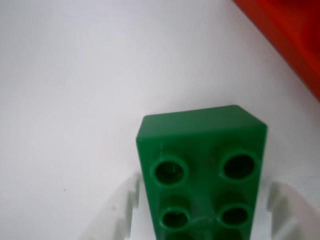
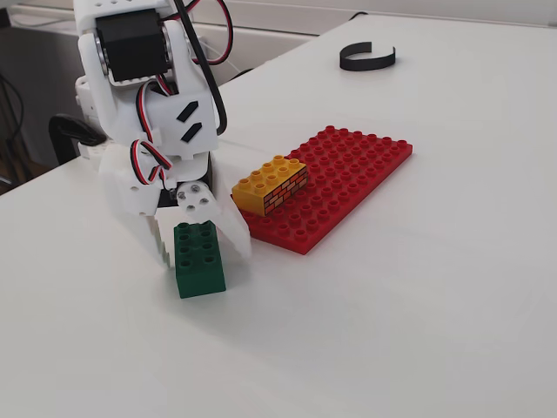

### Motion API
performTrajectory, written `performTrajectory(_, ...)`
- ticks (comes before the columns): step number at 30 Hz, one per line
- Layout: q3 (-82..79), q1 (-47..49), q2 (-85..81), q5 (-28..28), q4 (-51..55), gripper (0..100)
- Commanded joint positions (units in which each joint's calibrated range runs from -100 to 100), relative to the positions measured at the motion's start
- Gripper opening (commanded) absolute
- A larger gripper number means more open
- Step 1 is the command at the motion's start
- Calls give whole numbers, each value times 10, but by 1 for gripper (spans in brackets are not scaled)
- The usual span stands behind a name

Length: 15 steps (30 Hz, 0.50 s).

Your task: Grab the loose lego brick and stack it on top of the fixed one.

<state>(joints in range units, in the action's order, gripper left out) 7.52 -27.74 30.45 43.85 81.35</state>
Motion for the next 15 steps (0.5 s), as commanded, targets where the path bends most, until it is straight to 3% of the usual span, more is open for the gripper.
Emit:
performTrajectory(1,10,-3,-2,-1,-2,6)
performTrajectory(2,10,-3,-2,-1,-2,0)
performTrajectory(7,10,-4,-4,-1,6,9)
performTrajectory(15,23,2,-32,-12,24,10)
